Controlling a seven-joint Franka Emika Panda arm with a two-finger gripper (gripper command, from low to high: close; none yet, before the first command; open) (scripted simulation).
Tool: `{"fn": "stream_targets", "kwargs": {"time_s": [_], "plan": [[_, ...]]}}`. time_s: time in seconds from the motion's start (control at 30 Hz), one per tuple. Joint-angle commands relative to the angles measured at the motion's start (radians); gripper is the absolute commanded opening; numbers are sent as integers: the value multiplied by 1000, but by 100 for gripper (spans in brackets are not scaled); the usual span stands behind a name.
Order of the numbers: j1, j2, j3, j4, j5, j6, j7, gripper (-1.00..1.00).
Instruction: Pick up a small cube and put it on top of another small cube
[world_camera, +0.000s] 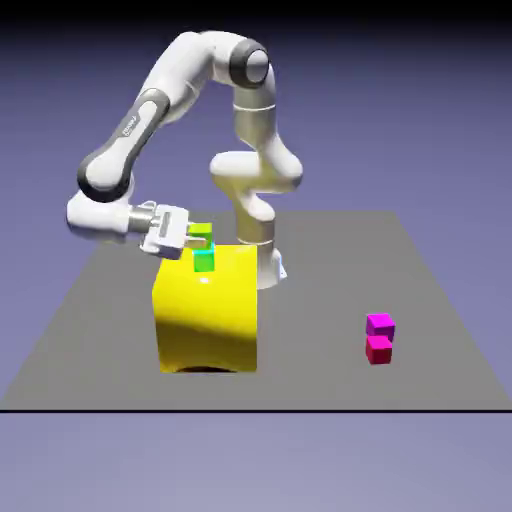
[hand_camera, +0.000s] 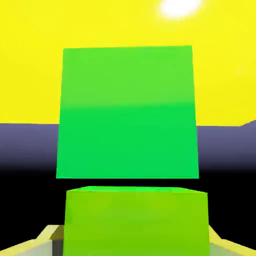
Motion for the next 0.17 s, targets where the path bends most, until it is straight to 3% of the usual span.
{"fn": "stream_targets", "kwargs": {"time_s": [0.0,0.13], "plan": [[-13,15,-7,36,-6,-31,1,100],[-56,67,-32,157,-24,-135,5,100]]}}
